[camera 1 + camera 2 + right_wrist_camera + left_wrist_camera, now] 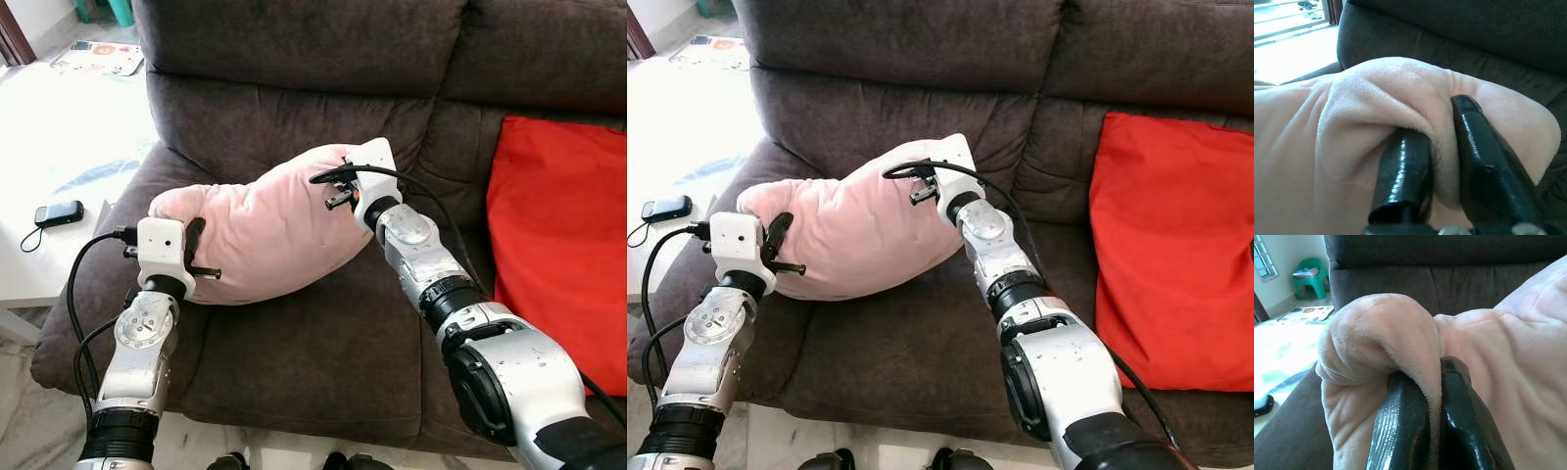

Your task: Move the pillow to the sofa from floor

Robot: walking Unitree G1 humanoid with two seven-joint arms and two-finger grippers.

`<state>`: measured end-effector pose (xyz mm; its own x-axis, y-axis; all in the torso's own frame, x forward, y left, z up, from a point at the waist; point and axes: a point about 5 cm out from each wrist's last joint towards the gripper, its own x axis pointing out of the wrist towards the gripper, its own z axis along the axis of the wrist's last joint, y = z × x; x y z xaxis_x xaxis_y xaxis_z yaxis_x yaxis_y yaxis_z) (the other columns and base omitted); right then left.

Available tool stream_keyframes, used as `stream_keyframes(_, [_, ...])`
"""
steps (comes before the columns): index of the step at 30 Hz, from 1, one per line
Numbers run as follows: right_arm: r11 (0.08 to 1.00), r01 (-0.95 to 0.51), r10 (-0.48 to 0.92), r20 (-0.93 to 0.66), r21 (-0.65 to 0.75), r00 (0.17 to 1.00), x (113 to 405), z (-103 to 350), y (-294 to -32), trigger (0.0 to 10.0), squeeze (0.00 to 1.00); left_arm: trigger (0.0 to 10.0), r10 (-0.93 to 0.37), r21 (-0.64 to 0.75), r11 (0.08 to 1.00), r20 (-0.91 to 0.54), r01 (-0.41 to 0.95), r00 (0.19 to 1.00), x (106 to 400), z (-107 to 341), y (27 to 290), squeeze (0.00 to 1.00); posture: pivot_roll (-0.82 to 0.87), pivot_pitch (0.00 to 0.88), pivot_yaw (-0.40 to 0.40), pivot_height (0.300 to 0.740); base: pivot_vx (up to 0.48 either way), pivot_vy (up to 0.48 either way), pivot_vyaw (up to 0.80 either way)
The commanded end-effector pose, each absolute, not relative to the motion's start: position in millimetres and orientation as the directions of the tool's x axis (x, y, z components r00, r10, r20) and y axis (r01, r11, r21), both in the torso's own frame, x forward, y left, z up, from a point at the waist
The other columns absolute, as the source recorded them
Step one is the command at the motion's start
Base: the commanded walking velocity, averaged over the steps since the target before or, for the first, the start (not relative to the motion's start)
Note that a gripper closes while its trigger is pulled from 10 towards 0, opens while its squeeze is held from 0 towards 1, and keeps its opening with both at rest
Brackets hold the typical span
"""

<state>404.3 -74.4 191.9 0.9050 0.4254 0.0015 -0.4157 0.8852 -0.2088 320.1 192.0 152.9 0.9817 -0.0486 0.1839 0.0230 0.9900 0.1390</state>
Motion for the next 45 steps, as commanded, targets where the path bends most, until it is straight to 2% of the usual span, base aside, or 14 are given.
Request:
stream_keyframes(1, [0.855,-0.467,0.493,0.069,-0.226,0.867,403.5,209.4,-55.5,10.0,1.0,10.0,-0.108,0.153,0.985,0.202,0.077,0.974,319.3,157.6,178.3,0.0,0.15,0.144,-0.078,0.74,0.0,0.0,0.0])
stream_keyframes(26, [0.862,-0.461,0.483,0.069,-0.209,0.873,404.2,208.4,-58.2,10.0,1.0,10.0,-0.004,0.156,0.987,0.187,-0.025,0.982,317.1,152.4,189.9,0.0,0.15,0.174,-0.09,0.74,0.0,0.0,0.0])
stream_keyframes(36, [0.844,-0.457,0.48,0.015,-0.28,0.877,403.0,195.4,-69.9,10.0,1.0,10.0,0.039,0.166,0.984,0.188,-0.071,0.981,319.6,153.9,196.7,0.0,0.14,0.17,-0.084,0.74,0.0,0.0,0.0])
stream_keyframes(38, [0.833,-0.476,0.494,-0.008,-0.282,0.87,401.2,188.6,-71.9,10.0,0.6,10.0,0.044,0.161,0.984,0.19,-0.075,0.981,320.5,154.8,196.9,0.0,0.14,0.167,-0.082,0.74,0.0,0.0,0.0])
stream_keyframes(39, [0.828,-0.481,0.499,-0.013,-0.288,0.867,400.6,187.0,-72.1,10.0,0.6,10.0,0.045,0.161,0.984,0.19,-0.076,0.981,320.7,154.9,196.8,0.0,0.14,0.167,-0.082,0.74,0.0,0.0,0.0])
stream_keyframes(40, [0.823,-0.487,0.504,-0.019,-0.293,0.864,400.0,185.3,-72.3,10.0,0.17,10.0,0.046,0.159,0.984,0.191,-0.078,0.981,320.8,155.0,196.7,0.0,0.14,0.164,-0.08,0.74,0.0,0.0,0.0])
stream_keyframes(41, [0.816,-0.49,0.506,-0.031,-0.307,0.862,398.8,181.3,-73.6,10.0,0.0,10.0,0.054,0.157,0.984,0.194,-0.085,0.98,321.3,155.7,197.2,0.0,0.14,0.163,-0.079,0.74,0.0,0.0,0.0])
stream_keyframes(45, [0.808,-0.497,0.504,-0.065,-0.317,0.861,395.8,169.7,-78.4,10.0,0.0,10.0,0.079,0.149,0.983,0.197,-0.11,0.977,322.6,157.7,201.1,0.0,0.14,0.157,-0.075,0.74,0.0,0.0,0.0])
